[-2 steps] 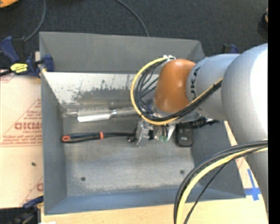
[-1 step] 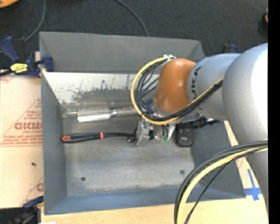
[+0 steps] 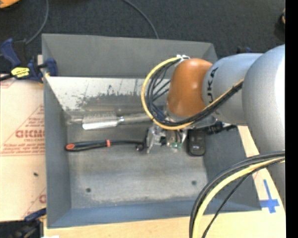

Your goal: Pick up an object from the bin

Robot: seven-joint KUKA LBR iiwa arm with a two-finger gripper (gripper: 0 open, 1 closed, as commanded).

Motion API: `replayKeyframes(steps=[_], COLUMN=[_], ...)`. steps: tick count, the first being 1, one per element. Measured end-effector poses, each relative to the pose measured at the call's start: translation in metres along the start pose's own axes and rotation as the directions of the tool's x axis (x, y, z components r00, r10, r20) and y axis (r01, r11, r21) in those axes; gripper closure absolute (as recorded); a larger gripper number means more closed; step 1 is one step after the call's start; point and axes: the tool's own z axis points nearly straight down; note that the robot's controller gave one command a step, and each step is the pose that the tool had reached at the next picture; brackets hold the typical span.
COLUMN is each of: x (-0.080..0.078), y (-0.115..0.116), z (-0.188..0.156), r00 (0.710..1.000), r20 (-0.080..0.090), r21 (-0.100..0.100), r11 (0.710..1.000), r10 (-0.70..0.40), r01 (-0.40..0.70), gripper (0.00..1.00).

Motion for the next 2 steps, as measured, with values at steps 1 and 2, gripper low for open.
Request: replayKeyframes(steps=[1, 2], x=[-0.001, -0.002], y=[0.0, 0.0], z=[-0.019, -0.035], r00=[1.0, 1.0], r20=[0.003, 0.006], r21=[-0.001, -0.001], r11=[1.0, 1.0], r10=[0.0, -0.001], r01=[0.0, 0.001], gripper=[1.0, 1.0])
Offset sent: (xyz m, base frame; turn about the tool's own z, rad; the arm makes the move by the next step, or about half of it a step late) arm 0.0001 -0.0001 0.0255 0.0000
